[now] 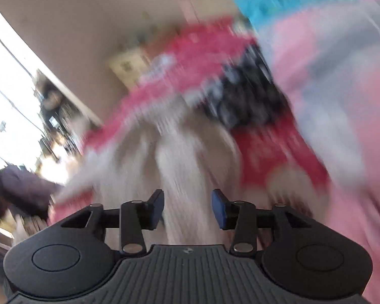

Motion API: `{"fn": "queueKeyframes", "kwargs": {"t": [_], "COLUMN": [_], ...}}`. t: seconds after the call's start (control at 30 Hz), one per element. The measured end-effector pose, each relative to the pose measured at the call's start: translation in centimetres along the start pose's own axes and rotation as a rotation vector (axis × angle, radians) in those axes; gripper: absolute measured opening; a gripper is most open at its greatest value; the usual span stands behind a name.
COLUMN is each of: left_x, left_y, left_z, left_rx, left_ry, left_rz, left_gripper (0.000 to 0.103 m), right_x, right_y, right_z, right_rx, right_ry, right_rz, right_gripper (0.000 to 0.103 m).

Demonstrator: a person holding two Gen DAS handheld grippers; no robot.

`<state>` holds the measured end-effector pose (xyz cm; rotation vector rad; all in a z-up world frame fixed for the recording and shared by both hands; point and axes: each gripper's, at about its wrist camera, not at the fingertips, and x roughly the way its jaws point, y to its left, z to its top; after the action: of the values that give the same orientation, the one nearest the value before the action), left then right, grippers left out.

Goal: Fold clothes

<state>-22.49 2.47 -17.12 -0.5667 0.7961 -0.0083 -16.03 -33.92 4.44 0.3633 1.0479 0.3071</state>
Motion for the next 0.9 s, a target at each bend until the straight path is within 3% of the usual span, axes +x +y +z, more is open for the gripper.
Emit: {"fn": "queueKeyframes", "kwargs": {"t": [0.07, 0.2, 0.27, 0.37, 0.4, 0.5, 0.53, 0.6, 0.63, 0.7, 0.77, 0.83, 0.9], "left_x": [-0.2, -2.1, -2.9, -3.6, -3.7, -3.6, -3.4, -3.3, -3.2, -3.1, -3.0, -2.8, -2.6], "left_y": [0.3, 0.1, -0.1, 0.0, -0.1, -0.4, -0.6, -0.9, -1.2, -1.3, -1.2, -1.1, -1.3], "left_z": [0.3, 0.0, -0.5, -1.5, -1.7, -2.1, -2.2, -2.6, -2.8, -2.9, -3.0, -3.0, -3.1], "left_rx": [-0.032, -0.051, -0.021, 0.015, 0.024, 0.045, 0.054, 0.088, 0.105, 0.116, 0.112, 0.109, 0.122], "left_ry": [0.031, 0.058, 0.073, 0.086, 0.083, 0.069, 0.058, 0.044, 0.041, 0.035, 0.030, 0.022, 0.018], "left_rz": [-0.012, 0.010, 0.037, 0.084, 0.091, 0.114, 0.123, 0.146, 0.158, 0.166, 0.167, 0.168, 0.175], "left_gripper": [0.025, 0.035, 0.042, 0.042, 0.042, 0.043, 0.044, 0.045, 0.045, 0.046, 0.047, 0.048, 0.048], "right_x": [0.8, 3.2, 4.0, 5.9, 6.7, 9.9, 11.1, 13.5, 14.4, 15.6, 15.4, 14.6, 12.8], "right_y": [-0.5, -2.1, -2.5, -2.1, -1.8, -1.5, -1.7, -2.0, -2.4, -3.3, -3.5, -3.4, -2.7], "right_z": [-2.9, -8.2, -10.2, -11.5, -11.5, -11.5, -11.5, -11.5, -11.4, -11.2, -11.0, -10.5, -9.7], "right_rx": [0.015, 0.055, 0.020, -0.108, -0.158, -0.276, -0.293, -0.310, -0.289, -0.239, -0.231, -0.233, -0.253], "right_ry": [0.061, 0.127, 0.132, 0.117, 0.115, 0.157, 0.186, 0.244, 0.266, 0.303, 0.333, 0.353, 0.337], "right_rz": [-0.037, -0.142, -0.224, -0.315, -0.338, -0.373, -0.384, -0.414, -0.408, -0.378, -0.346, -0.316, -0.322], "right_gripper": [0.046, 0.046, 0.045, 0.045, 0.047, 0.066, 0.067, 0.070, 0.077, 0.081, 0.073, 0.035, 0.021]}}
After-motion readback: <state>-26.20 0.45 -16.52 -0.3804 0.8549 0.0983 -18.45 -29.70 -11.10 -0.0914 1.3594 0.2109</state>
